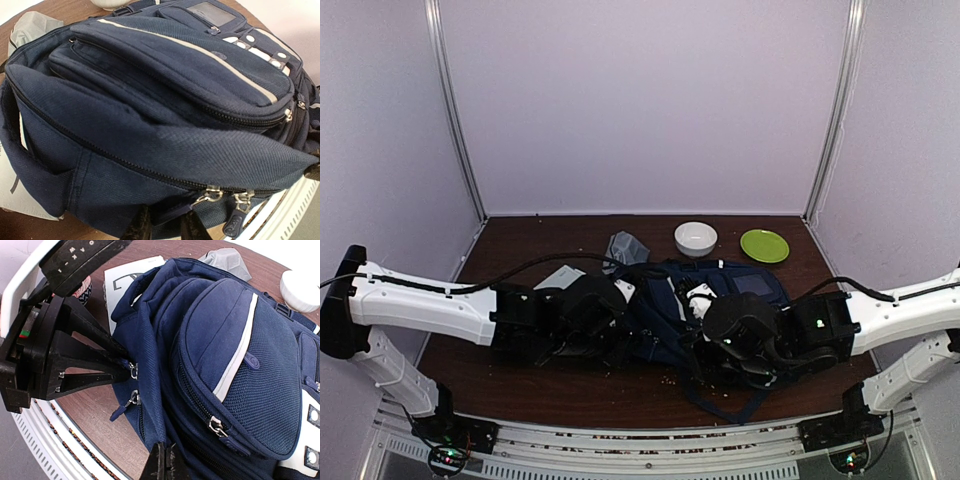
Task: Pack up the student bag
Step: Unzip the student bag at the center of the board.
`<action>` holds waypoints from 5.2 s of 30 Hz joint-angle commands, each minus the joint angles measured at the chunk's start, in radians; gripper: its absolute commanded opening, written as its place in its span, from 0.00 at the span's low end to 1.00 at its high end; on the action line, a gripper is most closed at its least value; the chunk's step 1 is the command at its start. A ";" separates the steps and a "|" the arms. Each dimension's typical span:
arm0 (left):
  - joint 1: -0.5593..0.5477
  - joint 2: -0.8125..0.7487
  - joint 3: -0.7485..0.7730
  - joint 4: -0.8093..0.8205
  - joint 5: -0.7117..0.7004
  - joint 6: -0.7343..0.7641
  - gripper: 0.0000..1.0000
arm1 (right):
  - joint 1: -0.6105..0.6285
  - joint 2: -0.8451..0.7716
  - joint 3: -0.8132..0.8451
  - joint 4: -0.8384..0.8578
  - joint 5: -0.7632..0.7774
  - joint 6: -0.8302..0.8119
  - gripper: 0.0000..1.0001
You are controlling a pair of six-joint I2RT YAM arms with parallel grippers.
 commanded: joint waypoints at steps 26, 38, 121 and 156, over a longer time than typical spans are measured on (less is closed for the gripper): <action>-0.004 0.033 0.035 0.103 0.139 0.092 0.35 | 0.002 -0.049 0.029 0.089 -0.017 0.011 0.00; -0.003 0.025 0.037 0.071 0.088 0.076 0.00 | 0.003 -0.068 0.012 0.082 -0.014 0.018 0.00; 0.040 -0.142 -0.164 0.197 0.018 0.110 0.00 | -0.015 -0.086 -0.096 -0.047 -0.161 0.034 0.00; 0.168 0.060 -0.223 0.392 0.409 0.155 0.00 | 0.224 -0.265 -0.166 -0.209 -0.094 0.213 0.43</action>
